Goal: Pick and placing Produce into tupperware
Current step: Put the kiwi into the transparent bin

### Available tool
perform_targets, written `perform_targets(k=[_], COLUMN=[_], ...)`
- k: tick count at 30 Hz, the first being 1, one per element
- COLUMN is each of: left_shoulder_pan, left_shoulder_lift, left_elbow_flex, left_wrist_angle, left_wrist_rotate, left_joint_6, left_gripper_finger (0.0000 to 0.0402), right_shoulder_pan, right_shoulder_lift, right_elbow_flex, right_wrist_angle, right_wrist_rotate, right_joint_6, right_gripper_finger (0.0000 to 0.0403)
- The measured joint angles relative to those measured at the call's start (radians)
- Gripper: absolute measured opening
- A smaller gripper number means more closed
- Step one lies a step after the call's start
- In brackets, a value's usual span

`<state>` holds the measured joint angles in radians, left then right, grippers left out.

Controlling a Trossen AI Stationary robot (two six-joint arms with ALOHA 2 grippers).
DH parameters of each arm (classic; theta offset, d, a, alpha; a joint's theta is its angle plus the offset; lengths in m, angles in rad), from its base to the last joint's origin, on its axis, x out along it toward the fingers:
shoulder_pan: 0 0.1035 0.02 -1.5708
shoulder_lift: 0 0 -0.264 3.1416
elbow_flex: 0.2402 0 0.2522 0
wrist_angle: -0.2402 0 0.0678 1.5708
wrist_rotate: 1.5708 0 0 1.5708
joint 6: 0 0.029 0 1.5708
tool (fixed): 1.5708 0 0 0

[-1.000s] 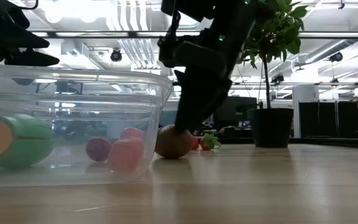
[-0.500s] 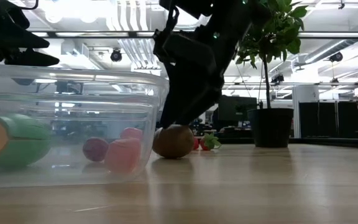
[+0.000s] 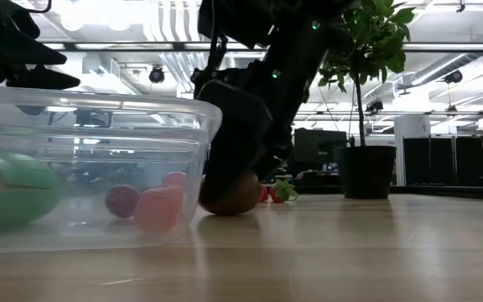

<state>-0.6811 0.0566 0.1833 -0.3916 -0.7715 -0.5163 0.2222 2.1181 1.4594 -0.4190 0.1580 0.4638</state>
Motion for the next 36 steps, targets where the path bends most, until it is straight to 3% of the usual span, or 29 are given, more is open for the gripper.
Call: perform_targets(k=[12, 23, 31, 36], left_shoulder_pan=[0.000, 0.000, 0.000, 0.000], left_shoulder_lift=[0.000, 0.001, 0.001, 0.001], left_elbow_flex=[0.000, 0.000, 0.000, 0.000], left_wrist_angle=[-0.001, 0.000, 0.000, 0.000], left_wrist_rotate=[0.000, 0.000, 0.000, 0.000], left_joint_6=[0.000, 0.000, 0.000, 0.000], left_gripper_finger=[0.0192, 0.0192, 0.0192, 0.0192], right_shoulder_pan=[-0.003, -0.007, -0.014, -0.013], right_shoulder_lift=[0.000, 0.001, -0.023, -0.089], right_elbow_flex=[0.017, 0.044, 0.125, 0.209], right_wrist_angle=[-0.105, -0.112, -0.292, -0.398], right_wrist_rotate=[0.000, 0.026, 0.030, 0.138], right_joint_6=[-0.003, -0.004, -0.019, -0.019], right_gripper_finger=[0.0231, 0.0250, 0.0238, 0.0248])
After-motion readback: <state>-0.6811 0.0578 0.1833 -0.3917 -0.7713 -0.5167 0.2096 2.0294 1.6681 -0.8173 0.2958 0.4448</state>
